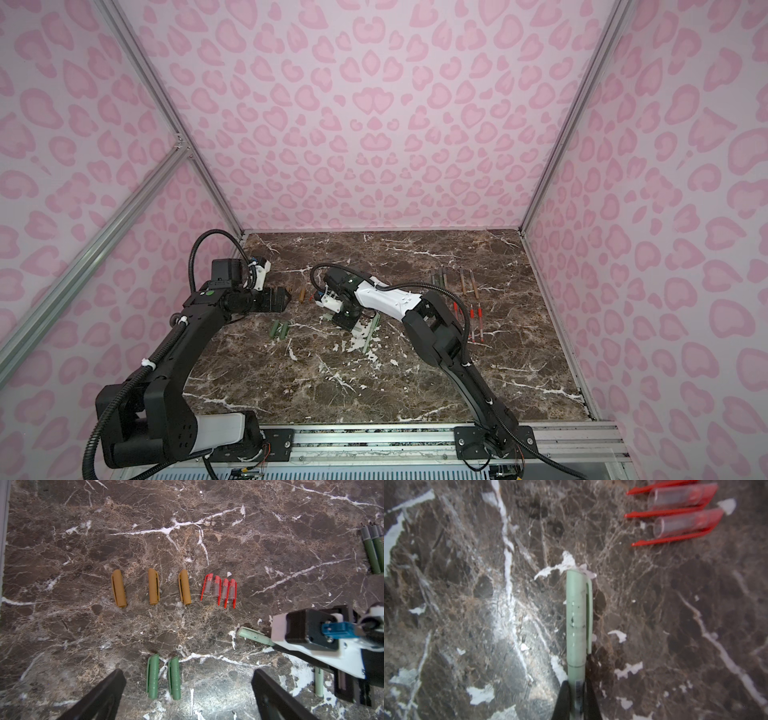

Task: Open the pen caps
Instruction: 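Lift the pale-green marker and bring its cap between the left gripper's fingers, then close the left gripper on the pale-green marker's cap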

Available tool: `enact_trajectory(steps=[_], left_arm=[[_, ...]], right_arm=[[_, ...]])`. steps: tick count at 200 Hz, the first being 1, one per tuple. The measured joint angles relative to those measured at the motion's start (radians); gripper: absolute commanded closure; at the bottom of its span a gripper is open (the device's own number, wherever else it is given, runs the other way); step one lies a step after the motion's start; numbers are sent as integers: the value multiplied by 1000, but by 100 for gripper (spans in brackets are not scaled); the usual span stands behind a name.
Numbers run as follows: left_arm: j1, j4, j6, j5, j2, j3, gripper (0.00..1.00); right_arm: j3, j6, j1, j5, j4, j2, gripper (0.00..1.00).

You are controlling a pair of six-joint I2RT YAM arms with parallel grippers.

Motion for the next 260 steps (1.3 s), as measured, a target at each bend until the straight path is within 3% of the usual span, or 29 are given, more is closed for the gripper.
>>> enact_trajectory(steps=[35, 76, 122, 162, 225, 251, 260], left_arm=[[2, 2, -35, 101, -8, 29, 0], [3, 32, -167, 257, 0, 47, 3], [3, 142, -351, 455, 33, 25, 15], [-9, 202, -435, 520, 74, 22, 24], [-58, 215, -471, 536, 138, 59, 47], [-62, 217, -475, 535, 153, 79, 62], [-63, 217, -478, 535, 155, 81, 72]], right_arm=[[-45, 39, -3, -23, 17, -96, 97], [-177, 191, -16, -72, 204, -238, 96], [-308, 412, -14, -92, 459, -312, 97], [-387, 584, -8, -93, 647, -352, 98], [-362, 673, 26, -109, 741, -344, 98], [-352, 676, 33, -118, 745, -339, 98], [-352, 676, 34, -119, 748, -339, 98]])
